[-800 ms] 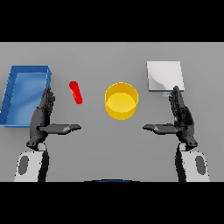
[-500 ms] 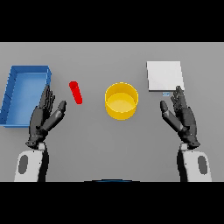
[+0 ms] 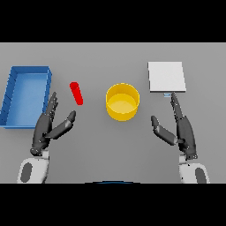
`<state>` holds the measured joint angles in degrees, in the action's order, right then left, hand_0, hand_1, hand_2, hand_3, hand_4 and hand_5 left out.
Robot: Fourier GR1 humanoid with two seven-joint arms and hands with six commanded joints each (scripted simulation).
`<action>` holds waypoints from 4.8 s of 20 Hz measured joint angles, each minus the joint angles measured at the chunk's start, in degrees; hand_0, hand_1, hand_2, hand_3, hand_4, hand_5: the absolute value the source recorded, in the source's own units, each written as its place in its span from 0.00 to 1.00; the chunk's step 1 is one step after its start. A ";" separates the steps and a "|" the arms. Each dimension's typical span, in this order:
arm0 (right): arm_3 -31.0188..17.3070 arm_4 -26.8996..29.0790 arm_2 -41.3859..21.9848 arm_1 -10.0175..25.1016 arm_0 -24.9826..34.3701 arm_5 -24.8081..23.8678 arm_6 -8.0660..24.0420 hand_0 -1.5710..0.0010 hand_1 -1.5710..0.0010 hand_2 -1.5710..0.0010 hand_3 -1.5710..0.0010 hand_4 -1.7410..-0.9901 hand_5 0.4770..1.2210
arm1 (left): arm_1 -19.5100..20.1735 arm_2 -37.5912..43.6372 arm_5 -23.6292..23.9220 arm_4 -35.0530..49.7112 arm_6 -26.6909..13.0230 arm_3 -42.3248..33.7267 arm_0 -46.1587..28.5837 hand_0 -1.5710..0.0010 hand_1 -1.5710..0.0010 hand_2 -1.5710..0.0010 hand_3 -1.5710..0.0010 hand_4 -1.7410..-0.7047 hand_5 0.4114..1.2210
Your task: Pick up the red beaker and tilt it to pour out 1 green nut into yellow bowl. Pick up the yellow bowl and place it on the metallic measuring scale.
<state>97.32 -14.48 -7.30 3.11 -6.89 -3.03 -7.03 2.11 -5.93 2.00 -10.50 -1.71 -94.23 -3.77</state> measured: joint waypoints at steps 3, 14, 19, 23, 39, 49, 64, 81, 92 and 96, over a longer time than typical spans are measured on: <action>1.08 0.15 0.19 0.24 0.59 0.01 1.36 1.00 1.00 1.00 1.00 0.77 0.23 | -0.57 0.28 0.39 -0.50 2.56 4.45 3.41 1.00 1.00 1.00 1.00 0.59 0.27; -0.71 2.41 0.86 -0.29 1.27 1.22 0.16 1.00 1.00 1.00 1.00 0.66 0.26 | -1.09 6.40 2.99 0.45 8.17 27.12 20.67 1.00 1.00 1.00 1.00 0.54 0.27; -0.60 2.66 1.36 0.18 1.61 1.23 -0.05 1.00 1.00 1.00 1.00 0.65 0.28 | -1.51 6.95 5.18 -1.55 11.62 34.84 26.21 1.00 1.00 1.00 1.00 0.48 0.30; 0.67 2.85 0.80 0.16 0.52 1.87 -0.13 1.00 1.00 1.00 1.00 0.63 0.29 | -1.65 7.50 6.39 -2.51 13.72 39.95 30.02 1.00 1.00 1.00 1.00 0.46 0.33; -1.33 1.74 1.05 -0.15 2.12 0.72 0.72 1.00 1.00 1.00 1.00 0.73 0.26 | -4.91 12.69 12.13 -3.18 22.84 50.54 37.57 0.09 0.08 0.08 0.12 0.07 0.89; -1.21 -1.38 0.76 1.00 1.61 -0.94 -1.07 1.00 1.00 1.00 1.00 0.86 0.25 | 1.46 4.12 8.53 -12.33 14.84 39.63 38.63 0.01 0.01 0.01 0.01 0.01 0.90; 0.46 -1.75 -0.49 0.56 0.15 -0.12 -1.75 1.00 1.00 1.00 1.00 0.90 0.28 | 11.03 -20.16 -5.44 -37.26 2.33 40.79 52.95 0.00 0.00 0.00 0.00 0.00 0.97; -0.89 -0.04 0.01 0.68 1.60 1.27 -0.79 1.00 1.00 1.00 1.00 0.91 0.29 | 8.80 -43.45 -18.32 -59.24 5.27 55.57 71.21 0.00 0.00 0.00 0.00 0.01 1.00; -1.62 -1.75 -0.62 -0.55 1.69 -0.42 -1.44 1.00 1.00 1.00 1.00 0.89 0.27 | 6.36 -52.40 -17.06 -68.84 6.32 57.11 74.65 0.00 0.00 0.00 0.00 0.01 1.00; -1.37 -1.81 -0.45 -0.23 1.55 -0.58 -2.72 1.00 1.00 1.00 1.00 0.92 0.27 | 4.16 -56.61 -19.10 -72.67 8.51 59.44 77.57 0.00 0.00 0.00 0.00 0.01 1.00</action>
<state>95.95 -16.28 -7.74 2.87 -5.34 -3.61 -9.75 6.27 -62.55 -17.10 -83.17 6.80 -34.79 73.80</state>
